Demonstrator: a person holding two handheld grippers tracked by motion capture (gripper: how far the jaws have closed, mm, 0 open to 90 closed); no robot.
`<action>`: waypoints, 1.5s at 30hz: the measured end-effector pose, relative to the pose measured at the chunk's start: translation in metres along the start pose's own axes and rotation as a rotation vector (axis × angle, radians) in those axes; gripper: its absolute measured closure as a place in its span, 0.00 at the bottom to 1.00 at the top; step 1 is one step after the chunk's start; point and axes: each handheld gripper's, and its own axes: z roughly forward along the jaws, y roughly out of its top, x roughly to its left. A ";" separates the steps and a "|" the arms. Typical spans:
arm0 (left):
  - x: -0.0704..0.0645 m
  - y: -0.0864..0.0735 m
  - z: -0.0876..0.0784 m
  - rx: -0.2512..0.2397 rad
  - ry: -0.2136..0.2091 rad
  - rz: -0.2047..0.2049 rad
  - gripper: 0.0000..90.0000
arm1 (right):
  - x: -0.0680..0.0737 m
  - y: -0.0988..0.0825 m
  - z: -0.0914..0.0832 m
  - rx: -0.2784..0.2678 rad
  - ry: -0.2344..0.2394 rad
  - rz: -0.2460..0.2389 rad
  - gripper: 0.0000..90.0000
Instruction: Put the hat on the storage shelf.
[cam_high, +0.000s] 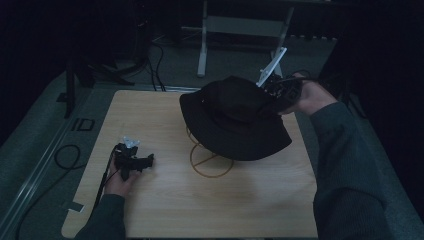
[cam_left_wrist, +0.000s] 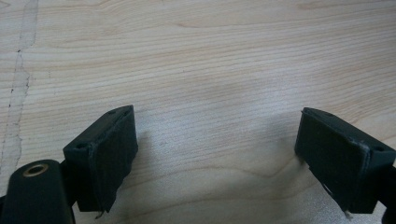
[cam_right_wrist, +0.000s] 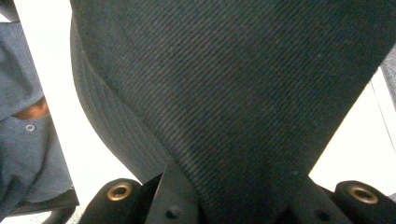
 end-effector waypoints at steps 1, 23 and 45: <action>0.000 0.000 0.000 0.000 0.000 0.002 0.15 | 0.000 0.000 0.001 -0.001 0.002 -0.001 0.95; 0.000 0.000 0.000 0.000 -0.001 0.000 0.15 | 0.006 0.011 0.023 0.019 0.039 -0.008 0.94; 0.000 0.000 0.000 0.000 -0.001 -0.001 0.15 | 0.007 0.025 0.038 0.004 0.042 0.002 0.83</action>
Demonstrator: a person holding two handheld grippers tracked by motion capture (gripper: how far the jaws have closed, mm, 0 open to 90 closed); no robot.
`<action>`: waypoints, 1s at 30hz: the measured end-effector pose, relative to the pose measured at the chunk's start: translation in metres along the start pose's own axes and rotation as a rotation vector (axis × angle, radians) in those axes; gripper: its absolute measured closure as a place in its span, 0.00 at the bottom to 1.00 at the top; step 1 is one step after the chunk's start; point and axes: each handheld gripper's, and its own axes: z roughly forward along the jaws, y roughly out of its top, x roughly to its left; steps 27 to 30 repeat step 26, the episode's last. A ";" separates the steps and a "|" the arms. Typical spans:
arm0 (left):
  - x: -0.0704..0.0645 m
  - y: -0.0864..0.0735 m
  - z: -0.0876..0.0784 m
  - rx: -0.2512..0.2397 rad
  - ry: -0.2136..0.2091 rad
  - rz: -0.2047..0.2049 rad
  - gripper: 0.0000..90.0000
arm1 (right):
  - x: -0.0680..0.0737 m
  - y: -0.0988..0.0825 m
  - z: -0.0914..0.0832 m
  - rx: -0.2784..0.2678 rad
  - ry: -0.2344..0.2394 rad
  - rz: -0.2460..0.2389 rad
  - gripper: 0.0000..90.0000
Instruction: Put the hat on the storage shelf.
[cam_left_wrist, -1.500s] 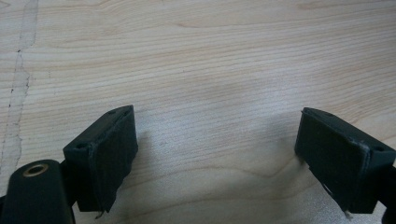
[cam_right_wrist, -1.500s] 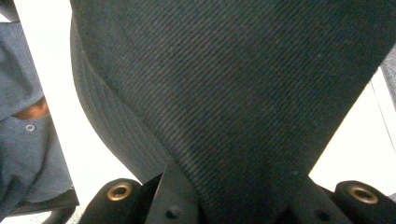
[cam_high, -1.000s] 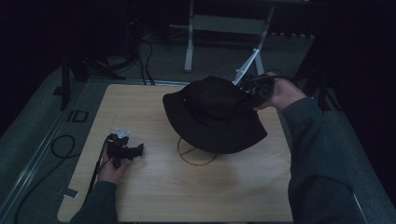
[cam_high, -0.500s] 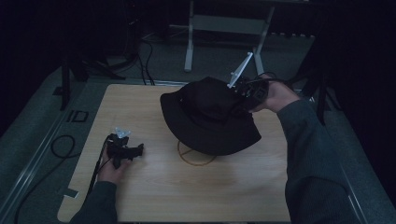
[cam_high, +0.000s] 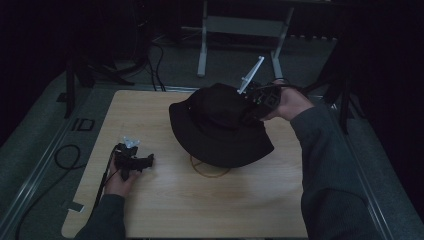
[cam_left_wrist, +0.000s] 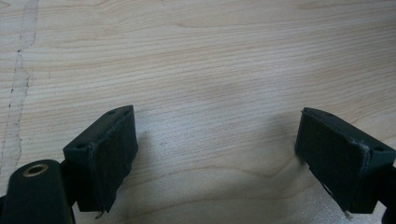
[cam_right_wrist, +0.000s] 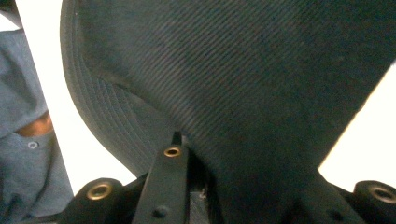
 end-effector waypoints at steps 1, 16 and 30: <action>0.000 0.000 0.000 0.000 0.000 0.000 0.15 | 0.000 0.001 0.000 -0.006 0.004 0.004 0.81; 0.000 0.000 0.000 0.001 0.000 -0.001 0.15 | 0.003 0.003 -0.004 -0.042 -0.041 0.046 0.29; 0.000 0.000 0.000 0.000 0.000 0.000 0.15 | 0.002 -0.019 -0.013 -0.042 -0.062 0.090 0.18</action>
